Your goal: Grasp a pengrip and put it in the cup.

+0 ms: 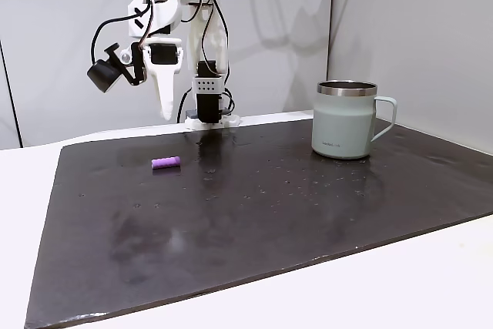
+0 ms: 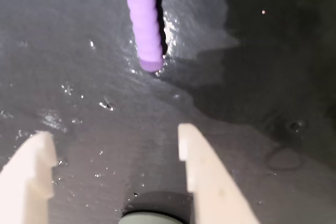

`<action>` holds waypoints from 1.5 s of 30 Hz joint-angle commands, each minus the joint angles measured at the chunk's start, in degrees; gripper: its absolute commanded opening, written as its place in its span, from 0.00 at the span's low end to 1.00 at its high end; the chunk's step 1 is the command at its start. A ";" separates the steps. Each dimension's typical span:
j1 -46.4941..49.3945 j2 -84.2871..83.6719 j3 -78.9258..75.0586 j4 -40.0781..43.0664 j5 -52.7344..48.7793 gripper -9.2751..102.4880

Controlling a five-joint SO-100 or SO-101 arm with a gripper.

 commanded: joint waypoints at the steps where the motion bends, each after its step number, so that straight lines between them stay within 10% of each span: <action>1: -0.26 -0.97 -0.26 -2.64 -0.53 0.29; 45: 4.04 -16.17 -4.13 -3.52 -7.12 0.08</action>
